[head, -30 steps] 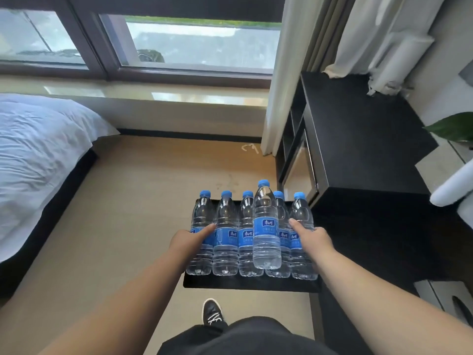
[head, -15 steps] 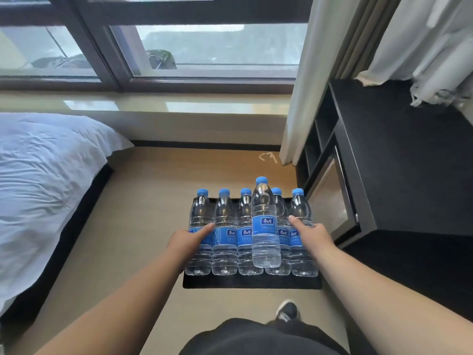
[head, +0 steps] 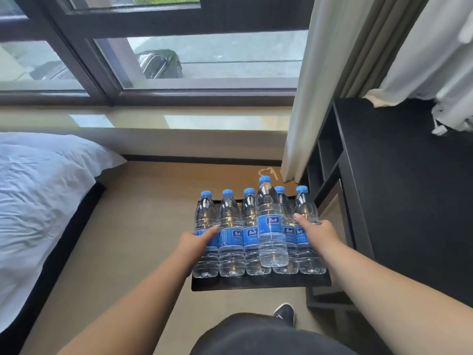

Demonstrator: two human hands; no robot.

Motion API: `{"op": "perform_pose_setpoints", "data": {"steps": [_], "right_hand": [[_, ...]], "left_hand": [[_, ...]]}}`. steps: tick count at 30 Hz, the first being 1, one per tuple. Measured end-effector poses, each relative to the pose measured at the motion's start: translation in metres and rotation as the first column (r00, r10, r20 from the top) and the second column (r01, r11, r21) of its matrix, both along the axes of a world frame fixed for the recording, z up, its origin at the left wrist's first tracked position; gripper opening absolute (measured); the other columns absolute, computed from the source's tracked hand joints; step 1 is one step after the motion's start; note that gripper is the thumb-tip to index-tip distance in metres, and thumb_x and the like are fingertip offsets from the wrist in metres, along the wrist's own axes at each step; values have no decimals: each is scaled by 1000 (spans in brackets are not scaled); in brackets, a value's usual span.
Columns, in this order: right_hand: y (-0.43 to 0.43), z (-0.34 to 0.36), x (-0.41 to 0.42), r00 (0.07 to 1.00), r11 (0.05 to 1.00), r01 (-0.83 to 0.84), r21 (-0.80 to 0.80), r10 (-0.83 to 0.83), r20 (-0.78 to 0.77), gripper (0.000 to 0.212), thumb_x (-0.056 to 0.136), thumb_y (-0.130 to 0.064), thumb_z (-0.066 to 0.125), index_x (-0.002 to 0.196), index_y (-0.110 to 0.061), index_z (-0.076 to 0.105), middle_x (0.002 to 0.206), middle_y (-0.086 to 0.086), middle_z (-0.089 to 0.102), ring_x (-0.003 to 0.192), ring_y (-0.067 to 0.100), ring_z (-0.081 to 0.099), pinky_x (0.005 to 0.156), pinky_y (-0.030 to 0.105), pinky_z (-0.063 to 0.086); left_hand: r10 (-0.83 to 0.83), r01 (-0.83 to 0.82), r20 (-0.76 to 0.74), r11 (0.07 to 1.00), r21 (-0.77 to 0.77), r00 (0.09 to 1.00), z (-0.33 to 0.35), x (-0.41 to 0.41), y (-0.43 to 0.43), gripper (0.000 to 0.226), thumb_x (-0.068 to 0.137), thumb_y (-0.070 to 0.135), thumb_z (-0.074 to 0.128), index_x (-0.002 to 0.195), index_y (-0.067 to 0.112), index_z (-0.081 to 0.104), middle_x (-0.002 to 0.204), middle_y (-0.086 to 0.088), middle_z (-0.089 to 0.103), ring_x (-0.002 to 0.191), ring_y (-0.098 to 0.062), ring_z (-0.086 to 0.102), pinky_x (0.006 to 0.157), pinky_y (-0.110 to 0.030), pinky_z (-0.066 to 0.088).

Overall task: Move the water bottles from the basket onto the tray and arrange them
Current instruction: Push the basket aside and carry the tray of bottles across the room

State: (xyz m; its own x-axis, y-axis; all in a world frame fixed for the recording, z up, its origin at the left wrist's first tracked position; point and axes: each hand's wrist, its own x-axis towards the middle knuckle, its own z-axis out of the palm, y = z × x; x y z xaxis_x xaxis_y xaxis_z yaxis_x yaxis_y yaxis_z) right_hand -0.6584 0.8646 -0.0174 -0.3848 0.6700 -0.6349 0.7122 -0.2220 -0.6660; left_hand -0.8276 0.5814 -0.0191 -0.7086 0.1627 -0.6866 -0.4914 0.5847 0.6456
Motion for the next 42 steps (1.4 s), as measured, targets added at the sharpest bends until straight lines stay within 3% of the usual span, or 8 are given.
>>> {"op": "perform_pose_setpoints", "data": {"steps": [4, 13, 17, 19, 26, 35, 38, 42], "right_hand": [[53, 5, -27, 999, 1000, 2, -7, -2, -35, 87, 79, -67, 79, 136, -9, 51, 124, 12, 67, 109, 35, 68, 99, 53, 54], [117, 10, -65, 997, 998, 63, 1, -63, -45, 71, 82, -62, 79, 126, -8, 60, 119, 10, 68, 108, 34, 67, 102, 52, 52], [137, 4, -82, 992, 993, 114, -2, -114, -45, 50, 81, -60, 82, 99, -15, 68, 98, 6, 75, 88, 26, 72, 85, 42, 57], [146, 0, -92, 987, 988, 154, 4, -154, -40, 53, 80, -61, 81, 99, -15, 63, 97, 5, 72, 84, 23, 69, 79, 39, 54], [174, -4, -134, 933, 933, 357, -38, -358, -32, 67, 73, -66, 84, 109, -15, 60, 106, 8, 74, 93, 30, 73, 91, 49, 58], [179, 4, -148, 745, 746, 665, -36, -666, -27, 90, 64, -79, 77, 124, -16, 55, 123, 10, 66, 111, 36, 66, 101, 57, 53], [180, 6, -132, 638, 642, 762, -87, -767, -71, 97, 53, -82, 77, 123, -15, 63, 113, 10, 75, 100, 36, 73, 95, 57, 58], [182, 11, -101, 516, 519, 851, -77, -854, -64, 83, 64, -77, 81, 119, -17, 65, 106, 8, 77, 91, 32, 76, 88, 54, 61]], "left_hand": [[-16, 16, -10, 1000, -5, 1000, 5, -23, 49, 69, 71, 63, 85, 108, 7, 69, 95, -12, 79, 82, -28, 78, 73, -42, 63], [-74, 74, 6, 997, -8, 997, 12, -78, 123, 84, 58, 71, 84, 108, 5, 69, 98, -16, 79, 87, -34, 77, 86, -55, 62], [-131, 131, 10, 991, -20, 991, 8, -112, 154, 72, 70, 64, 85, 108, 4, 69, 97, -16, 79, 87, -34, 78, 87, -55, 62], [-188, 189, 13, 982, -29, 982, 8, -132, 171, 68, 73, 62, 84, 107, 6, 69, 94, -13, 79, 84, -31, 78, 85, -53, 63], [-397, 397, -6, 917, -30, 918, 22, -221, 246, 67, 76, 61, 82, 112, 8, 63, 99, -12, 78, 85, -28, 78, 85, -49, 63], [-719, 708, -87, 695, -125, 690, 40, -293, 370, 65, 77, 66, 78, 106, 11, 62, 97, -11, 76, 83, -28, 76, 82, -47, 63], [-803, 797, -93, 595, -99, 588, 40, -289, 413, 62, 77, 64, 79, 104, 10, 68, 88, -9, 79, 76, -26, 78, 78, -45, 64], [-874, 873, -96, 483, -70, 476, 38, -266, 463, 57, 74, 63, 82, 97, 11, 71, 79, -6, 80, 69, -23, 78, 71, -41, 64]]}}
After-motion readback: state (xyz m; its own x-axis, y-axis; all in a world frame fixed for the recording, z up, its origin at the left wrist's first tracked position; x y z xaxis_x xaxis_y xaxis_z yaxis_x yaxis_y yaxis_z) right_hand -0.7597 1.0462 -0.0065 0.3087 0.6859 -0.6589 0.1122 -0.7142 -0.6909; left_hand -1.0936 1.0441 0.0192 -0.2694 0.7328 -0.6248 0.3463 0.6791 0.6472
